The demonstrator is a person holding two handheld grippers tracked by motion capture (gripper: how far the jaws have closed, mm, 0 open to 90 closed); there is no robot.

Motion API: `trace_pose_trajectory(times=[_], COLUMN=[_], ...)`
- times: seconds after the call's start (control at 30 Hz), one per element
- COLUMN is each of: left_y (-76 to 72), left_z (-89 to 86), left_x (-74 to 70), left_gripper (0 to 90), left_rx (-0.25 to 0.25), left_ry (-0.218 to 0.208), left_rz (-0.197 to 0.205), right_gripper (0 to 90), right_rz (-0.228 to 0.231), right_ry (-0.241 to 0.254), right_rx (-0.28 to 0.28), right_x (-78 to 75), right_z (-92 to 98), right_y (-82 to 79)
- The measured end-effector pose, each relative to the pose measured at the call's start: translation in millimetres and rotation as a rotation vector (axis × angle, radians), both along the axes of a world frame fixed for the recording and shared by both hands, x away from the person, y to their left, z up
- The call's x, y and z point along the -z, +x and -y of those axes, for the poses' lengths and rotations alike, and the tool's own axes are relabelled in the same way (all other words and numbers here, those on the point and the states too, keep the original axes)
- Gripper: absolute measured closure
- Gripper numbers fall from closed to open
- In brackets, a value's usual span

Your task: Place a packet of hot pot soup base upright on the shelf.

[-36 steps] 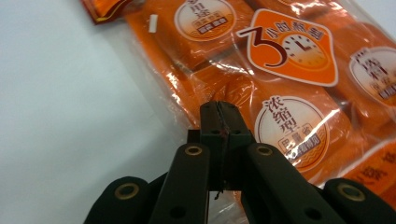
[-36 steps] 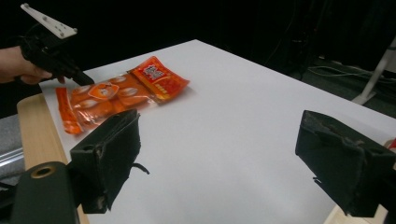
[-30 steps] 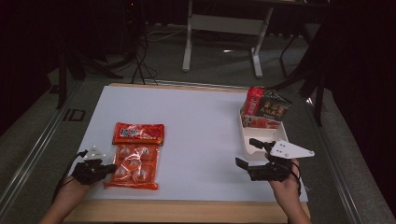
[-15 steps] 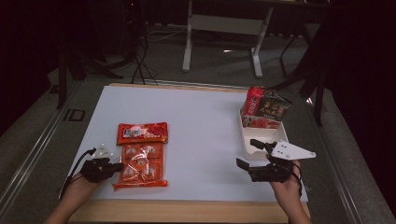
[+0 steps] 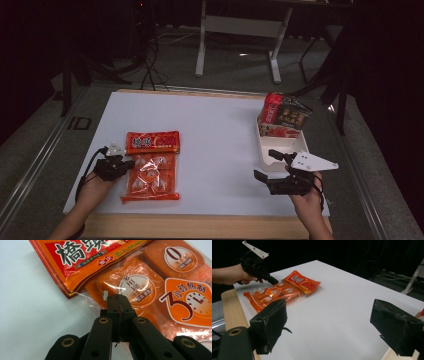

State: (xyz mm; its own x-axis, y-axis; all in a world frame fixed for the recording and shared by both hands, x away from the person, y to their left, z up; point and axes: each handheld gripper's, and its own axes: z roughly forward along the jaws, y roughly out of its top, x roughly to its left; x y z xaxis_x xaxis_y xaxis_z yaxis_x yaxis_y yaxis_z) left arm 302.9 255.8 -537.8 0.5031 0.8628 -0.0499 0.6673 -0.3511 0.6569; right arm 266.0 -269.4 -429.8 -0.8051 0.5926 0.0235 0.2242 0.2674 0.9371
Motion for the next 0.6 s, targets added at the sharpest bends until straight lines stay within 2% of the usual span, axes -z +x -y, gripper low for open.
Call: trace_pose_trajectory(times=[0.2,0.43,0.47,0.53,0.6], left_y=[5.3,10.6,11.9,12.7,14.1], left_z=[13.3,39.3,47.1,50.8,63.8], left_x=[-0.4,-2.1,-2.3,-2.5,-2.2], left_gripper=[89.8,89.8,89.8,89.8,89.8], left_rx=[0.032,0.097,0.115,0.123,0.144], left_ry=[-0.007,0.000,0.003,0.001,0.010], left_rz=[-0.003,-0.007,-0.004,-0.008,0.005], right_gripper=[13.6,13.6,13.6,13.6,13.7], right_rz=[0.000,0.000,0.000,0.000,-0.001], right_ry=[-0.004,-0.006,-0.005,-0.006,-0.005], right_rx=[-0.011,-0.016,-0.016,-0.017,-0.016], right_x=[-0.3,0.0,0.0,0.0,0.2], right_z=[-2.7,-2.0,-1.9,-1.8,-1.5], right_y=[-0.1,-0.3,-0.3,-0.2,-0.2])
